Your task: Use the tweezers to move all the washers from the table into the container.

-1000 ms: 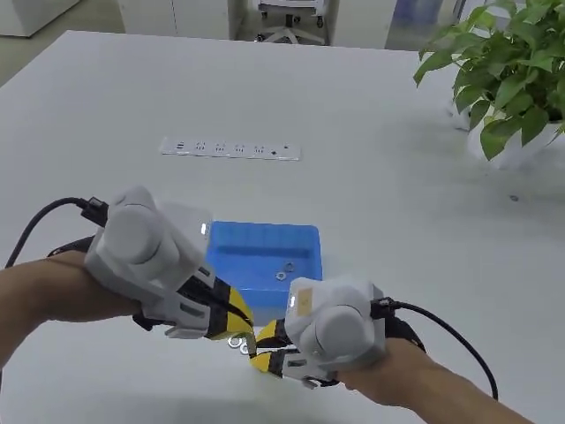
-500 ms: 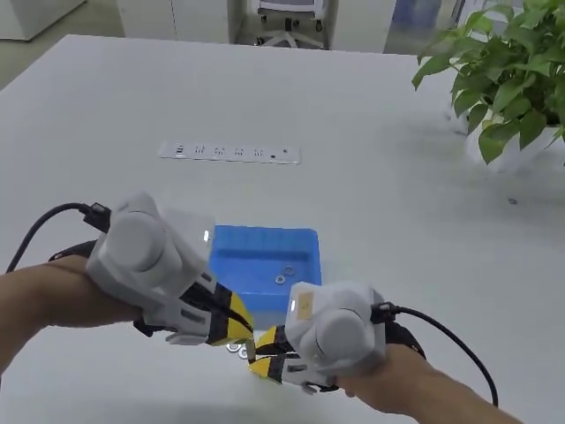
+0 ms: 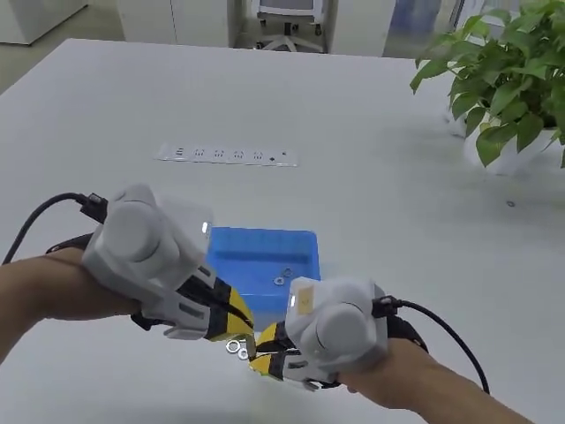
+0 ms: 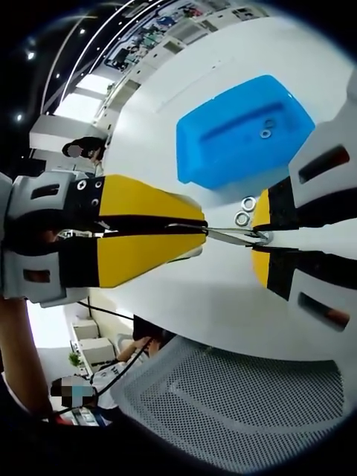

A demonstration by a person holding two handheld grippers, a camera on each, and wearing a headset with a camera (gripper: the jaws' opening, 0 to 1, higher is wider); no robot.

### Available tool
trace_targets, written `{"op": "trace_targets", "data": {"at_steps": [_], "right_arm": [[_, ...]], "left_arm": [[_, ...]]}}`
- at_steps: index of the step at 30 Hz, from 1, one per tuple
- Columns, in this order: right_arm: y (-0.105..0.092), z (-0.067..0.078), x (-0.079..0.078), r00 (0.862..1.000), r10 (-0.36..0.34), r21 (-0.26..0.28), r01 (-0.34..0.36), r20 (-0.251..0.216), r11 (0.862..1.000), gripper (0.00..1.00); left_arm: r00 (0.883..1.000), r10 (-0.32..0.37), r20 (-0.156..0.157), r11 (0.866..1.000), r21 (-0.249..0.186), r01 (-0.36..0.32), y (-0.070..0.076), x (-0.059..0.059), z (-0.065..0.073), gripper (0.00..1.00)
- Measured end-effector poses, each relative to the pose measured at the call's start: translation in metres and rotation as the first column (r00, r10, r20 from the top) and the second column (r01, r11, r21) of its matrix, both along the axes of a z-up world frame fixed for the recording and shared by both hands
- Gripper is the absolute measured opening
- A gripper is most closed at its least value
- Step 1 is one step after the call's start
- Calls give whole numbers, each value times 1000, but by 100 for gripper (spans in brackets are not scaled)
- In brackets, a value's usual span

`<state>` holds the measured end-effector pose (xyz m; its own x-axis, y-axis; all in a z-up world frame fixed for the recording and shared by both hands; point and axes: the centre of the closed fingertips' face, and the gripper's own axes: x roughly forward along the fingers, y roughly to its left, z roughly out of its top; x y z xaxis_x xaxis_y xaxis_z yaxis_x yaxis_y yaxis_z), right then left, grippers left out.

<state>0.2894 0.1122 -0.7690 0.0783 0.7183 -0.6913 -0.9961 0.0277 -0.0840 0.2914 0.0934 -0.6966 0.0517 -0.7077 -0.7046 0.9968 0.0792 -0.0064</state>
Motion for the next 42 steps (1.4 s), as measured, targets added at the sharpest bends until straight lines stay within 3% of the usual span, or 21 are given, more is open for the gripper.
{"op": "trace_targets", "data": {"at_steps": [17,35,42], "right_arm": [[-2,23,11,1000,0,2,0,10,1000,9],[-7,48,43,998,-23,12,22,57,1000,9],[-6,54,60,997,-29,15,28,78,1000,9]], "left_arm": [[1000,-12,14,1000,-12,12,-4,6,24,5],[997,-20,70,1000,-22,22,-7,32,48,5],[995,-19,96,1000,-23,21,-7,48,55,5]]}}
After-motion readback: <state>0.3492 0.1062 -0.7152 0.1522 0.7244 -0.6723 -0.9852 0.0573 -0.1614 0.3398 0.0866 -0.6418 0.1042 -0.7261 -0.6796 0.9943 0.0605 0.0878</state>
